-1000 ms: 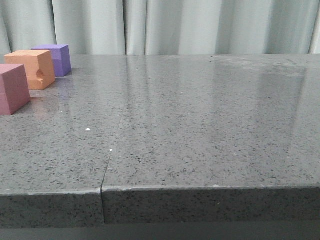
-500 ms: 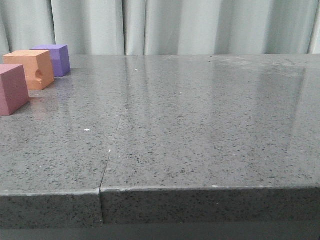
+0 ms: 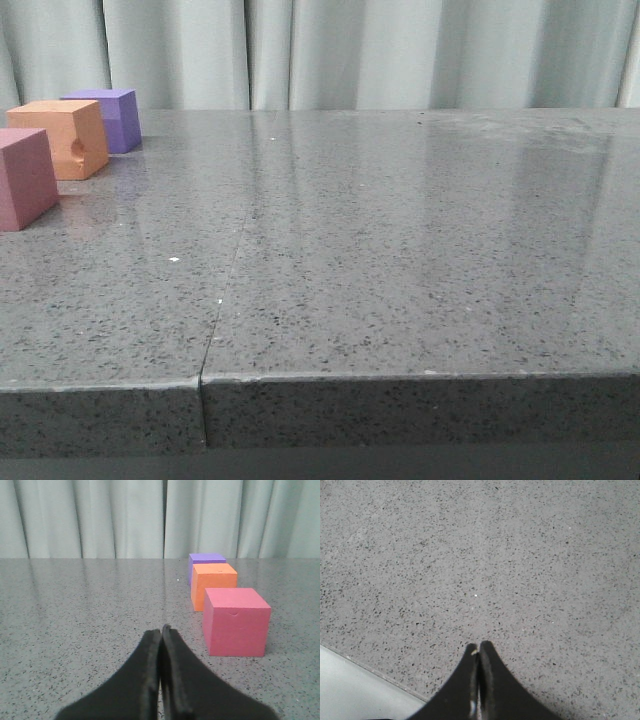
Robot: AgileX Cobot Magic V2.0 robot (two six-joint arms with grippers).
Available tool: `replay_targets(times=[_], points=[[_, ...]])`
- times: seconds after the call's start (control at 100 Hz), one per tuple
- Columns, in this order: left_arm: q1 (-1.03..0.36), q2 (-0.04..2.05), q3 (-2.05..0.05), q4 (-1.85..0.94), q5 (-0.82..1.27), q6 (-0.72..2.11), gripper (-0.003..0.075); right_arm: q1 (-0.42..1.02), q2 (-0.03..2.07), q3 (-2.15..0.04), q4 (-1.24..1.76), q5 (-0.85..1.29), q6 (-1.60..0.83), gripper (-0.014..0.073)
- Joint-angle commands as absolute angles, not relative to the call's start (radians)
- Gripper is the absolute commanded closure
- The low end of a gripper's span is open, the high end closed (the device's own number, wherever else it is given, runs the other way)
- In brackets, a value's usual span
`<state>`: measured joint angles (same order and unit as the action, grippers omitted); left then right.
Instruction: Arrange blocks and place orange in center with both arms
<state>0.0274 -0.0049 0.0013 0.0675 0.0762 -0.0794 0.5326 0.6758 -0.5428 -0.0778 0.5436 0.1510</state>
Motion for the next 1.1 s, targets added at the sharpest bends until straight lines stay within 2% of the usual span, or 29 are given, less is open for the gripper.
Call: replay_targets(times=[0.0,0.91,1.09], points=[[0.028,-0.034,0.040,0.059,-0.010,-0.082,0.0741,0.529,0.673,-0.567,-0.092,0.481,0.143,0.0662],[0.028,-0.034,0.040,0.059,-0.010,-0.082,0.0741,0.525,0.671,-0.563,-0.163,0.476,0.143,0.0662],[0.028,-0.034,0.040,0.059,-0.010,-0.082,0.0741,0.459,0.626,-0.505,-0.126,0.323,0.143,0.0662]])
